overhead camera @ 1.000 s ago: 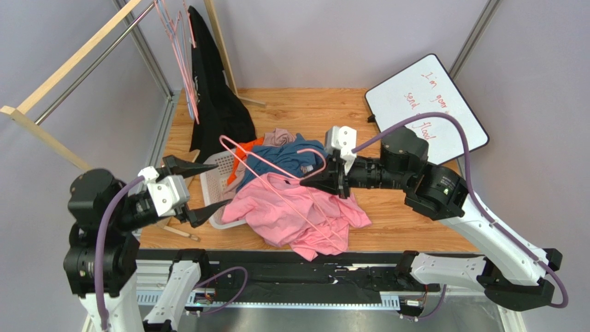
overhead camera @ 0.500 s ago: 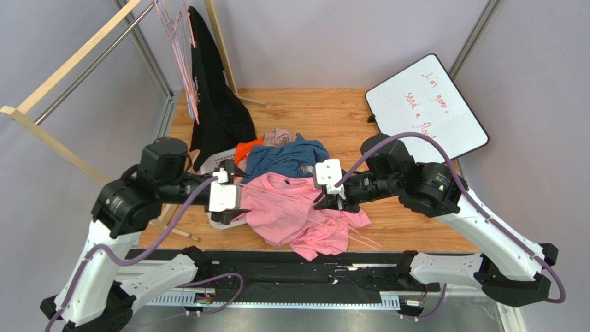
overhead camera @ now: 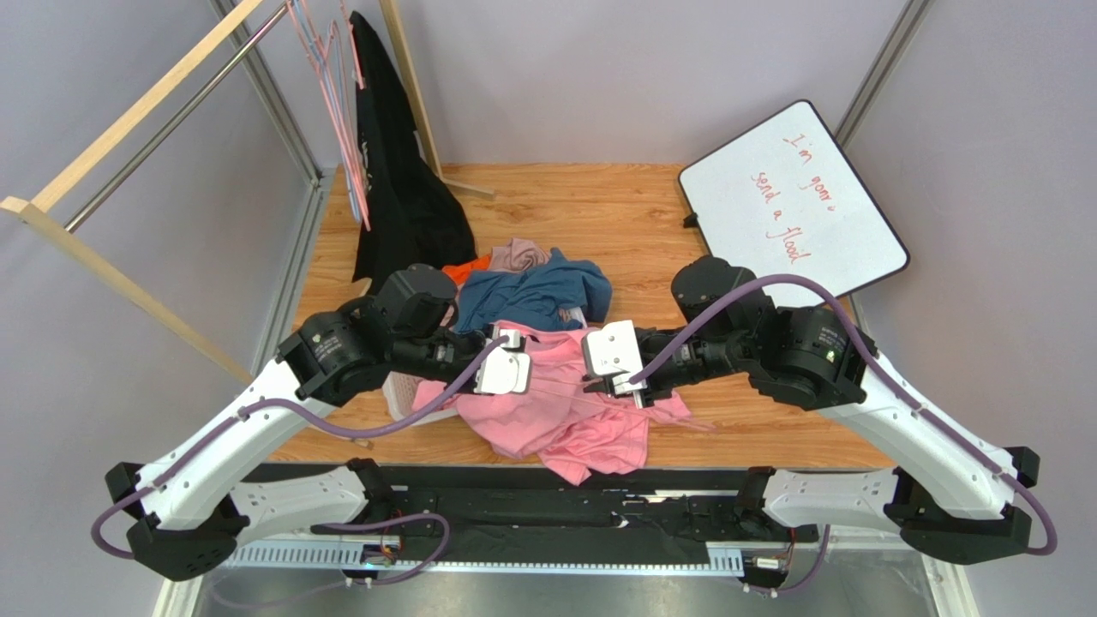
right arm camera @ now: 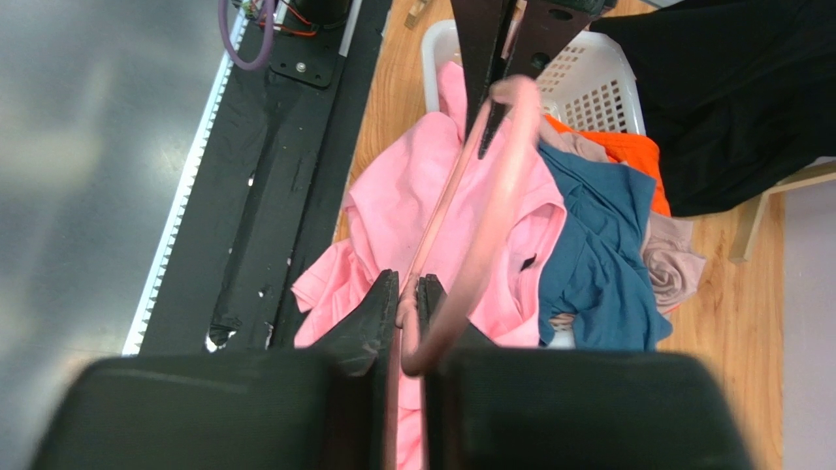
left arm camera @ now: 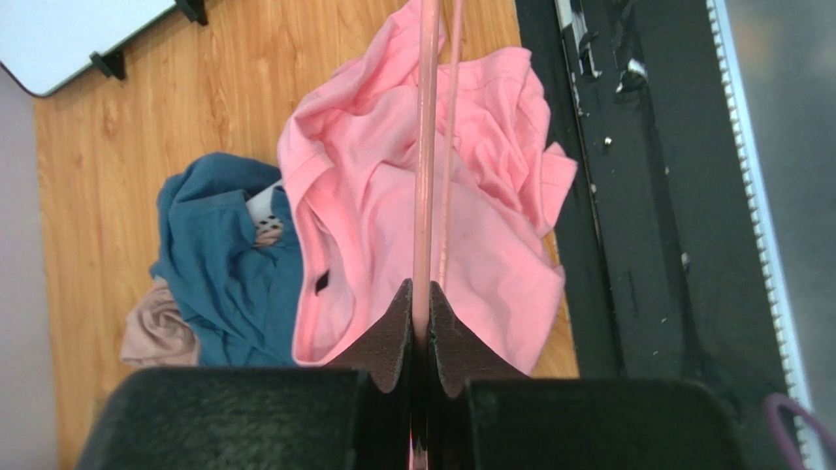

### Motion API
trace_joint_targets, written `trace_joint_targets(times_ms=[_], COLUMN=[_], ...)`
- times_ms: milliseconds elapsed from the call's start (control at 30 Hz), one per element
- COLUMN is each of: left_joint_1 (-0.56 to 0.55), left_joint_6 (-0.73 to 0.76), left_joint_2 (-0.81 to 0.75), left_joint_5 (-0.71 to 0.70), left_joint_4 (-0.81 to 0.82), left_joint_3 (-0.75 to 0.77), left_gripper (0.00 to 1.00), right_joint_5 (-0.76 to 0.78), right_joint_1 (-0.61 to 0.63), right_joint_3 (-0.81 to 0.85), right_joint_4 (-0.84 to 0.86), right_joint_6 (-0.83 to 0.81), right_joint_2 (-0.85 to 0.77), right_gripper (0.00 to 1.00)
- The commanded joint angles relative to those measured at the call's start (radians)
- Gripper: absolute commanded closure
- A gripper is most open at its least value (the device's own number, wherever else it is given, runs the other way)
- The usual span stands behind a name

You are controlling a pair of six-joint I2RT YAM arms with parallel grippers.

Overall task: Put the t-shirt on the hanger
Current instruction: Pick up the hanger from the clothesline.

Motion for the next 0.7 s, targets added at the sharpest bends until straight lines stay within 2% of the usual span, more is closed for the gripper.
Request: trace_joint_targets(times_ms=[0, 100, 167, 233, 300, 333, 567, 667], left_joint_1=[-0.006, -0.003, -0.003, -0.003, -0.004, -0.006, -0.006, -0.006], left_joint_6=[-0.172, -0.241, -0.235, -0.22, -0.223, -0.217, -0.263, -0.289], left_joint_2=[-0.052, -0.089, -0.098, -0.107, -0.109, -0.104, -0.126, -0.135], left_joint_5=[0.012, -0.004, -0.001, 0.028, 0.021, 0.015, -0.036, -0.051], left_joint_4=[0.125, 0.166, 0.171, 0.177, 0.195, 0.197, 0.277, 0.303], left_joint_3=[-0.038, -0.059, -0.062, -0.066, -0.075, -0.077, -0.135, -0.147], left_gripper=[1.0, 1.0, 1.0, 1.0, 1.0, 1.0, 1.0, 1.0], right_joint_5=[0.048, 0.074, 0.101, 0.115, 0.115, 0.114, 0.076, 0.056], right_joint_1=[0.005, 0.006, 0.005, 0.005, 0.005, 0.005, -0.003, -0.017], right_joint_3=[-0.023, -0.079, -0.102, -0.109, -0.1, -0.09, -0.034, -0.039], right_joint_4=[0.044, 0.067, 0.107, 0.124, 0.133, 0.136, 0.168, 0.204], right_joint_6=[-0.033, -0.016, 0.003, 0.008, 0.01, 0.023, 0.112, 0.148], right_joint_2=[-0.034, -0.06, -0.074, -0.071, -0.055, -0.051, -0.003, 0.008], right_gripper=[0.54, 0.27, 0.23, 0.26, 0.37, 0.39, 0.41, 0.52])
